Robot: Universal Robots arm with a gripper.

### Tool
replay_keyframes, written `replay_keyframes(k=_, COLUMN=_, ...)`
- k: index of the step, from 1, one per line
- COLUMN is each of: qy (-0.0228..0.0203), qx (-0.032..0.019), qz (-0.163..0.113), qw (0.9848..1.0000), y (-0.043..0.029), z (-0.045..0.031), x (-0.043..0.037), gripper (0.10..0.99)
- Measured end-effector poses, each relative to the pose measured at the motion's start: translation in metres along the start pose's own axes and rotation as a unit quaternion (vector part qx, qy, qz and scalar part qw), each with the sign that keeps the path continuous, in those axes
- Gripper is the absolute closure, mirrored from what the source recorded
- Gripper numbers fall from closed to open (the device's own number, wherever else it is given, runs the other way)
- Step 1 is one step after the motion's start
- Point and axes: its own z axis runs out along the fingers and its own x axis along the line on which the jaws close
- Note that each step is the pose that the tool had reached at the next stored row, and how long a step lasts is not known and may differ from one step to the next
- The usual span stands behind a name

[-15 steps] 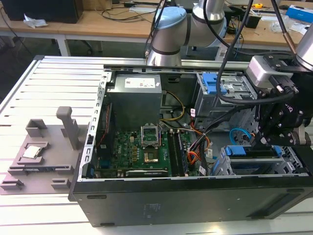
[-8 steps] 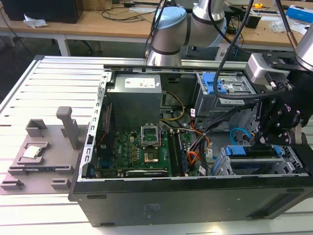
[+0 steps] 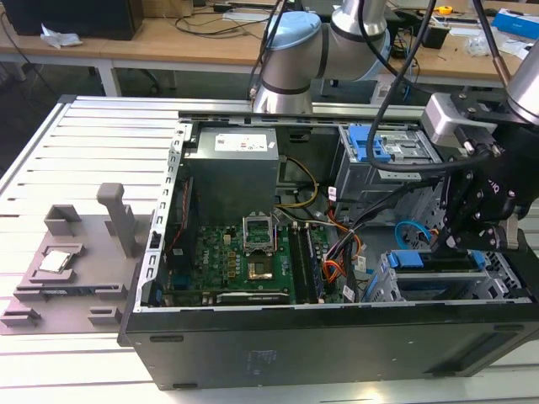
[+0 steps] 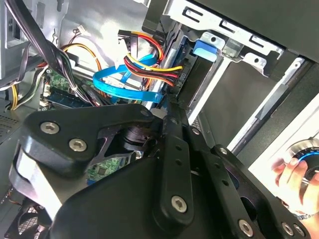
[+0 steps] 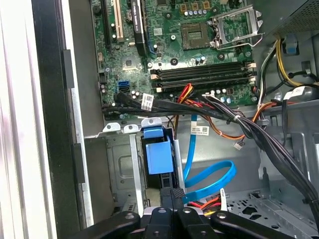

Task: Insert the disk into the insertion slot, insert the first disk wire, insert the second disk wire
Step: 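Insert the second disk wire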

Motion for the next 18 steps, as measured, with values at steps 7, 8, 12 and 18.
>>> replay_keyframes(k=7, qy=0.0031, qx=0.0002, qz=0.01, qw=0.9999, y=0.0001, z=-0.003, x=0.0001, gripper=0.98)
replay_keyframes(k=8, qy=0.0032, qx=0.0002, qz=0.013, qw=0.9999, y=0.0001, z=-0.0027, x=0.0001, gripper=0.98)
replay_keyframes(k=12, qy=0.0036, qx=0.0001, qz=0.031, qw=0.9995, y=-0.0001, z=-0.0012, x=0.0002, gripper=0.98)
replay_keyframes(k=18, qy=0.0044, qx=0.0002, qz=0.036, qw=0.9993, y=-0.0005, z=-0.0017, x=0.003, gripper=0.98)
